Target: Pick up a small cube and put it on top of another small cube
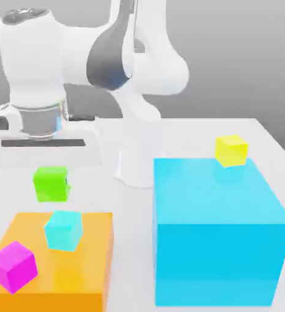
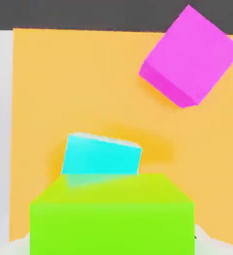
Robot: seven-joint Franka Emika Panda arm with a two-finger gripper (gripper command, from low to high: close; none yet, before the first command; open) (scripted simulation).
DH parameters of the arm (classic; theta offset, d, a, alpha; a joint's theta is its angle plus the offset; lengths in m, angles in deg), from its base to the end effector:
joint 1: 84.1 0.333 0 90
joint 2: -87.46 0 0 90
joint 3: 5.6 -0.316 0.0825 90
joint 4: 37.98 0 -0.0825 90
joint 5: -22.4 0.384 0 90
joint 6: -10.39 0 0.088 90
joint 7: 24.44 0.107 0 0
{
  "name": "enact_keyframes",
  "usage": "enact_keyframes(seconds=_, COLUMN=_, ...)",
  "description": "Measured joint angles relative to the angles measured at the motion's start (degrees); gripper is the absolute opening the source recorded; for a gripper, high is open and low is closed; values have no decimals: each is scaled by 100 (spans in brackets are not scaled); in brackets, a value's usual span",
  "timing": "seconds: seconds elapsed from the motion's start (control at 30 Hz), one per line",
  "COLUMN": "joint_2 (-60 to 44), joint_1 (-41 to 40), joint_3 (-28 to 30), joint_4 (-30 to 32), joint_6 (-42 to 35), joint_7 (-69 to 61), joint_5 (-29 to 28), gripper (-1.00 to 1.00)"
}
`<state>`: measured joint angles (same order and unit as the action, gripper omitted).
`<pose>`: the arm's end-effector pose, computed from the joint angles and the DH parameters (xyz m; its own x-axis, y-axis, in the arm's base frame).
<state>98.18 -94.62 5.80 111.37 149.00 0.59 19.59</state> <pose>0.3958 -0.1573 0.3166 0.7115 -0.7026 -0.0048 -0.7027 -0.7115 -0.0027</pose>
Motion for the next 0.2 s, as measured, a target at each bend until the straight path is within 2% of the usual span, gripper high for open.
enact_keyframes(seconds=0.07, joint_2=-329, joint_1=25, joint_3=11, joint_4=104, joint_6=439, joint_7=-26, joint_5=77, gripper=-100)
enact_keyframes(seconds=0.1, joint_2=-454, joint_1=31, joint_3=17, joint_4=146, joint_6=606, joint_7=-38, joint_5=99, gripper=100)
enact_keyframes(seconds=0.2, joint_2=-454, joint_1=31, joint_3=17, joint_4=146, joint_6=606, joint_7=-38, joint_5=99, gripper=100)
